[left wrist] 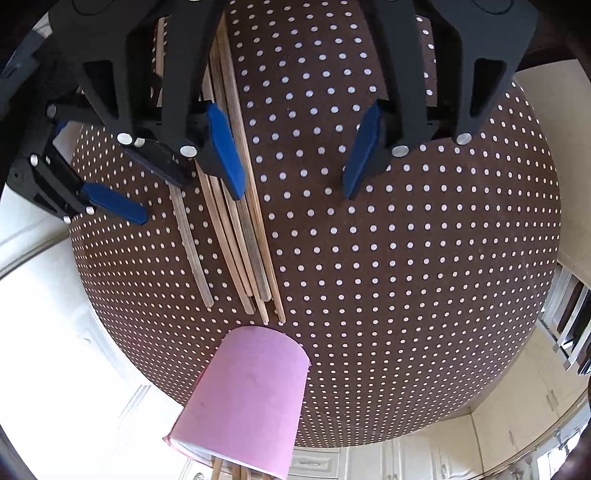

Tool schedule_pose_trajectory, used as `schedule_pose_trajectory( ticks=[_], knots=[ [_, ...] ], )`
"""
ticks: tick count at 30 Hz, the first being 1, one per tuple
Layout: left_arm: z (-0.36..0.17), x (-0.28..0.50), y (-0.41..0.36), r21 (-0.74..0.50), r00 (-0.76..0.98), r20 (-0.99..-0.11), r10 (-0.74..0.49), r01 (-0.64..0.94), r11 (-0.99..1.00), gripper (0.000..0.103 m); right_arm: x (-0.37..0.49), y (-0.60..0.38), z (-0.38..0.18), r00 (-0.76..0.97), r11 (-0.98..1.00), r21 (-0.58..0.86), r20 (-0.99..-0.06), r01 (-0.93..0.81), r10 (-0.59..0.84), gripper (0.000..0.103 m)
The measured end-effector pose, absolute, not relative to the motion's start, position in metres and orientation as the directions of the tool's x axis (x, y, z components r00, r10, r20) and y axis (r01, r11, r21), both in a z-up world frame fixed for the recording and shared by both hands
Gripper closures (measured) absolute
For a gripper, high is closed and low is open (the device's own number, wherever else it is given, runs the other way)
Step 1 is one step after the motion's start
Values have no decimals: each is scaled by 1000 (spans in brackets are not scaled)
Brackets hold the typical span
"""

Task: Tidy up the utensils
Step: 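Position both open grippers above the remaining loose chopsticks, then close the left gripper on one chopstick while the right gripper closes on another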

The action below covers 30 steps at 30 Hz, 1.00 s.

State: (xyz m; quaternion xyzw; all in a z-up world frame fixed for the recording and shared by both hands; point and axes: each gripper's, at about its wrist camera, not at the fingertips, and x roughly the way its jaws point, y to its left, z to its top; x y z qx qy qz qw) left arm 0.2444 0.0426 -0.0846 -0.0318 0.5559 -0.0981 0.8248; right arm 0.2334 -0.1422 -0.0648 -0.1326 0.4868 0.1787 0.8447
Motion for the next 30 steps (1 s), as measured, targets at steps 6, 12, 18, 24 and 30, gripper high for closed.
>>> schedule_pose_trajectory(
  ticks=[6, 12, 18, 24, 30],
  knots=[
    [-87, 261, 32, -142, 328, -930, -167, 99, 985, 47, 232, -147, -64, 463, 900, -46, -868, -434, 179, 59],
    [-88, 289, 26, -141, 230, -962, -150, 56, 988, 47, 232, -147, -64, 468, 899, -53, -866, -435, 175, 59],
    [-86, 314, 17, -137, 157, -977, -146, 63, 989, 67, 230, -145, -65, 474, 902, -56, -863, -429, 172, 59],
    [-85, 318, 0, -93, 138, -984, -108, 112, 989, 74, 228, -143, -65, 476, 901, -62, -863, -429, 167, 59],
    [-95, 305, -30, -11, 111, -993, -37, 226, 974, 82, 232, -144, -66, 460, 896, -57, -871, -440, 171, 59]
  ],
)
